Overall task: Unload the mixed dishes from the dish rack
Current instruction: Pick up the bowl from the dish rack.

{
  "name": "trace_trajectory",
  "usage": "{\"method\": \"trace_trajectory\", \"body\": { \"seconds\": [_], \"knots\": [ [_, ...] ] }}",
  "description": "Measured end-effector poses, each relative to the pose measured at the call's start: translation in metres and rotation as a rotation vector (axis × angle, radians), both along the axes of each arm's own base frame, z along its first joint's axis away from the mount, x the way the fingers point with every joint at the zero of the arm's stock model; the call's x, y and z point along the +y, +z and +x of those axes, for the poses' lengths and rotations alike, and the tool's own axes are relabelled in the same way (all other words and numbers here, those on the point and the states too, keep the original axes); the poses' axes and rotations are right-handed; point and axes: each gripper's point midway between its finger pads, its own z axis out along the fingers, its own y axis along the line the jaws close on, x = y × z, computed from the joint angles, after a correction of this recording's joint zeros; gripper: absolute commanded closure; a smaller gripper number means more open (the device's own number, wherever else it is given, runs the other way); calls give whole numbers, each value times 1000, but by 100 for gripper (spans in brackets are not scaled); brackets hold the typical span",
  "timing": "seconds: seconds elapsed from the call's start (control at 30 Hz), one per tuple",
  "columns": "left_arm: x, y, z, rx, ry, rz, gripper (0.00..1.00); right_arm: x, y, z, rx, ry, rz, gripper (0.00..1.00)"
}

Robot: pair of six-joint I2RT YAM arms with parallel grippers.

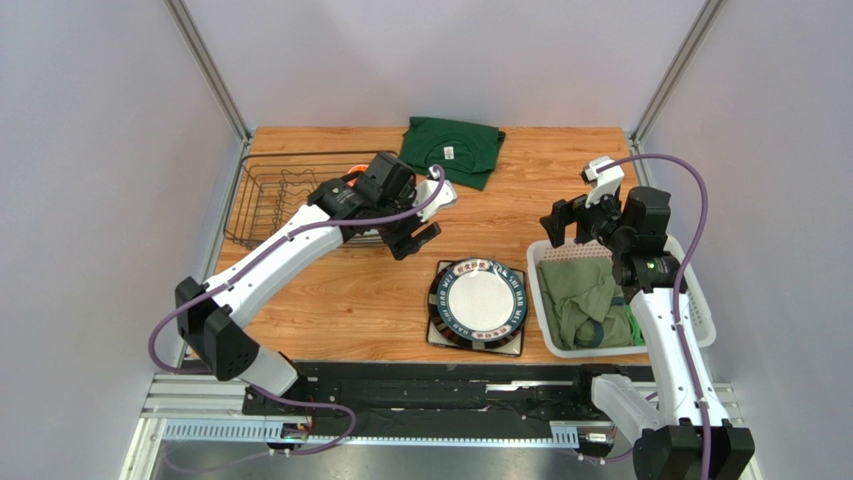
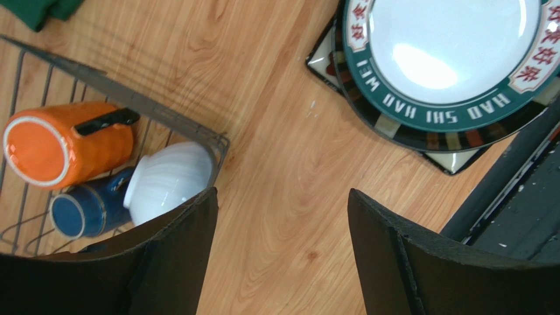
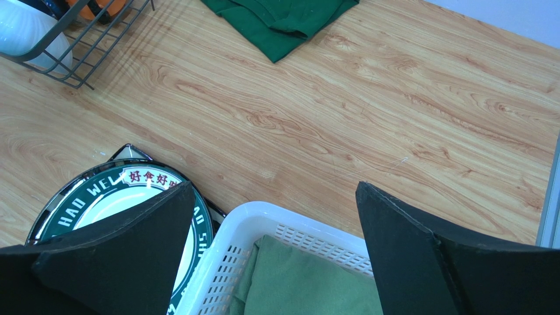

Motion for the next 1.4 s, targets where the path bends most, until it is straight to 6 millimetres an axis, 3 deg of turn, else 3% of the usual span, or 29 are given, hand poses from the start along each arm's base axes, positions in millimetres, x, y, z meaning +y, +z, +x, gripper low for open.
{"method": "trace_trajectory", "body": {
  "seconds": [0.03, 0.4, 0.57, 0.83, 1.13, 1.4],
  "knots": [
    [7, 2, 1, -14, 2, 1, 5, 0, 0, 0, -1, 0, 0, 1],
    [88, -4, 35, -123, 55, 108, 4, 1, 1, -1, -2, 7, 3, 1],
    [109, -2, 50, -175, -6, 156, 3, 1, 1, -1, -2, 7, 3, 1],
    [124, -12, 55, -188, -196, 182, 3, 1, 1, -1, -2, 7, 3, 1],
    [117, -27, 51, -216, -392, 182, 2, 1, 1, -1, -2, 7, 3, 1],
    [116, -47, 63, -201, -449, 202, 2, 1, 1, -1, -2, 7, 3, 1]
  ]
}}
